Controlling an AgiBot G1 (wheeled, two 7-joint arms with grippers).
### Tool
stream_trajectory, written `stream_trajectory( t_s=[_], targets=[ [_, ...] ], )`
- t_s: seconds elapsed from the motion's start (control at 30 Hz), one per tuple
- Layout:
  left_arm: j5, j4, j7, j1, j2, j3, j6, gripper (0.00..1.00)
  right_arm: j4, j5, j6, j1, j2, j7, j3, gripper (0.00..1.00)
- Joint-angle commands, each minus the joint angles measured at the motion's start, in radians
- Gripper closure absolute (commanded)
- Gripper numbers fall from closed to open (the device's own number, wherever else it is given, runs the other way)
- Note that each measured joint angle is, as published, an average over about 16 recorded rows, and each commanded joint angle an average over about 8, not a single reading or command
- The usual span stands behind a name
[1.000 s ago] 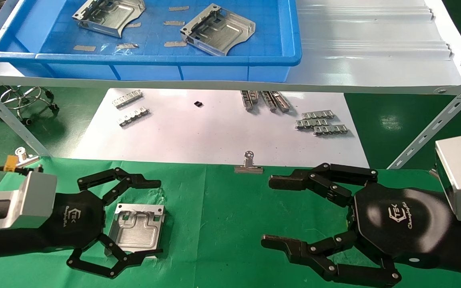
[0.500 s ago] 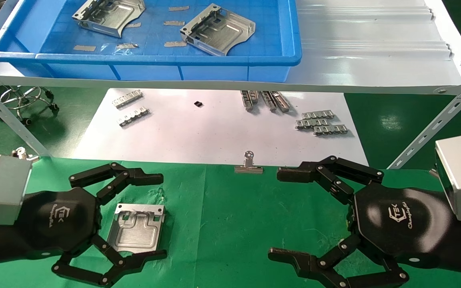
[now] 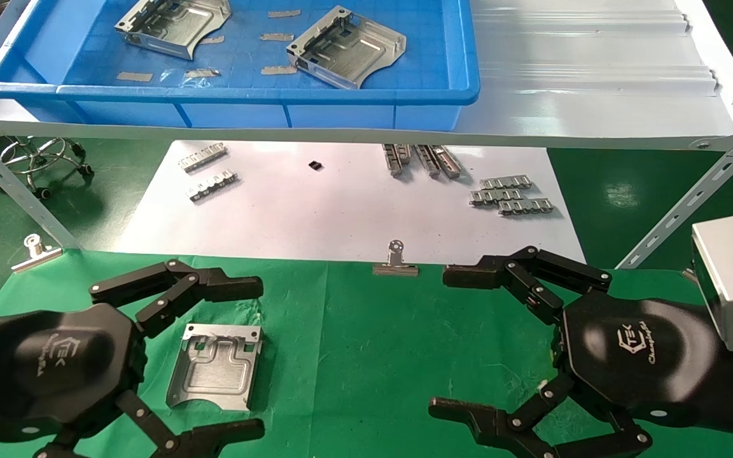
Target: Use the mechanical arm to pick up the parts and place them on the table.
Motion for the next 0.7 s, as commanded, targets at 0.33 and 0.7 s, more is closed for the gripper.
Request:
stream_trajectory(
  t_s=[0.33, 0.7],
  targets=[
    [-0.012, -0.019, -0.020, 0.012, -0.005, -0.013, -0.004, 0.00, 0.000, 0.000, 0.000, 0.000, 0.000, 0.000, 0.000, 0.00],
    [-0.006, -0.010, -0.014, 0.006, -0.002, -0.007, -0.003, 0.00, 0.000, 0.000, 0.000, 0.000, 0.000, 0.000, 0.000, 0.00]
  ],
)
